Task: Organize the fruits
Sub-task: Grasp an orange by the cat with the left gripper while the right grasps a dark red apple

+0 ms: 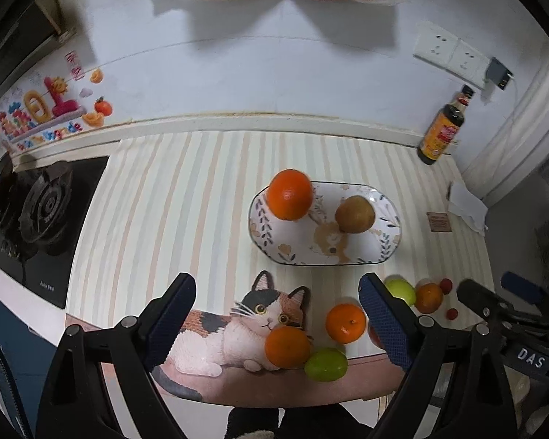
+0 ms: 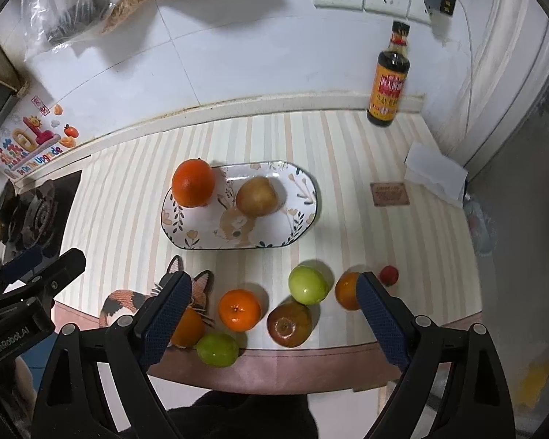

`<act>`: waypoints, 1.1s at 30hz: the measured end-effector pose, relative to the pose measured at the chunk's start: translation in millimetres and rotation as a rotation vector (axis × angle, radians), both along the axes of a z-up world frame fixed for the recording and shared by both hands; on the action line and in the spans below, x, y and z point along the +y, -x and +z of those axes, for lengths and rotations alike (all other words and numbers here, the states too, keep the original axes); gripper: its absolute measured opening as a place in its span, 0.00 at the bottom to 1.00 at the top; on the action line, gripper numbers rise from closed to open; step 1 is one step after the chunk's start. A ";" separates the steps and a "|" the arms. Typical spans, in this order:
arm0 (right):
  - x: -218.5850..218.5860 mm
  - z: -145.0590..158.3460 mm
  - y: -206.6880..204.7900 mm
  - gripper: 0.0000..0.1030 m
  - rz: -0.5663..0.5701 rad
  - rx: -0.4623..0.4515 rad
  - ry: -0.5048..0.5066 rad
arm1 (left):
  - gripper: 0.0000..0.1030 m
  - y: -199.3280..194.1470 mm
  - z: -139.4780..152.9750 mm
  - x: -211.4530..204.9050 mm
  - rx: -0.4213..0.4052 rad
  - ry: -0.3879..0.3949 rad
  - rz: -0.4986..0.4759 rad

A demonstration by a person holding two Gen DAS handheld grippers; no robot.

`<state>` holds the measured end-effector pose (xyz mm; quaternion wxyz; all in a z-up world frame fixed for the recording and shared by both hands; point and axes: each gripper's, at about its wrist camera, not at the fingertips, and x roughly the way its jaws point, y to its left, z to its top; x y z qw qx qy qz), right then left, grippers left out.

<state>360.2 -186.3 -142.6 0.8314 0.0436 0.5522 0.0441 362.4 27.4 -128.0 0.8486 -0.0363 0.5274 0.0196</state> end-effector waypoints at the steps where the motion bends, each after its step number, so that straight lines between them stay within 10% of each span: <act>1: -0.9 -4.4 -0.2 0.91 0.000 0.014 -0.009 | 0.89 -0.9 -5.0 2.1 0.009 0.003 0.008; 11: -16.4 -97.8 -6.7 0.91 -0.041 0.210 -0.056 | 0.97 -9.0 -98.2 0.5 0.245 -0.022 -0.015; 25: -22.3 -207.2 -8.8 0.81 -0.084 0.411 -0.117 | 0.97 -9.3 -210.8 -12.5 0.563 0.151 -0.025; 29: -17.0 -217.2 -11.8 0.74 -0.075 0.433 -0.115 | 0.62 -7.6 -220.4 -15.8 0.568 0.186 -0.024; 33: -11.5 -226.0 -12.6 0.67 -0.061 0.443 -0.100 | 0.62 -1.0 -214.6 -16.8 0.535 0.118 -0.040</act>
